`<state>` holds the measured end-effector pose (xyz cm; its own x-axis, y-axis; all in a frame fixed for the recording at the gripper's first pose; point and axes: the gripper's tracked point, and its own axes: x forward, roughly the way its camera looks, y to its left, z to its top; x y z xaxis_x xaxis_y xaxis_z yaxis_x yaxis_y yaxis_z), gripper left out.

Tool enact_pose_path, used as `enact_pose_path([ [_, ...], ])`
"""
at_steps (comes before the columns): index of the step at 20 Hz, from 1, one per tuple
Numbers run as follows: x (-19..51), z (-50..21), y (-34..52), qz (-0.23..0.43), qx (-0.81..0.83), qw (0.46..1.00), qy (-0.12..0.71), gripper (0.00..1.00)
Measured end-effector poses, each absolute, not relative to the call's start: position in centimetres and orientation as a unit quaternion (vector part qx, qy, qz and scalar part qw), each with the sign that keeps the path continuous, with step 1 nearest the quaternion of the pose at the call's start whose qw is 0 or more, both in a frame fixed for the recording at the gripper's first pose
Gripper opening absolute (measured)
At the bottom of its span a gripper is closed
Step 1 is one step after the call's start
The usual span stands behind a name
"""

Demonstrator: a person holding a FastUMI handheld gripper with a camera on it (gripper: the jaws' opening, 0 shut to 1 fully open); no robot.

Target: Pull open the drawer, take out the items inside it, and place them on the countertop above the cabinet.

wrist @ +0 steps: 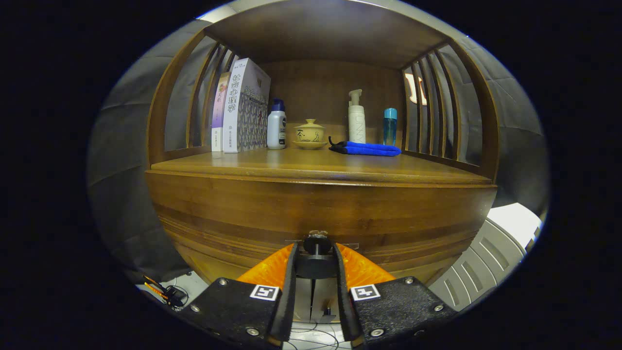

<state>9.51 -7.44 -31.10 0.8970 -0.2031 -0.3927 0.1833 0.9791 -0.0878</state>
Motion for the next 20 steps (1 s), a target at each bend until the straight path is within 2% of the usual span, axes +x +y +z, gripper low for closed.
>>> enact_pose_path([
  [4,9.1,-31.2,-7.4,-0.106,-0.02,0.973,0.206,0.29],
  [20,-2.5,-29.4,-4.7,-0.107,-0.007,0.968,0.225,0.28],
])
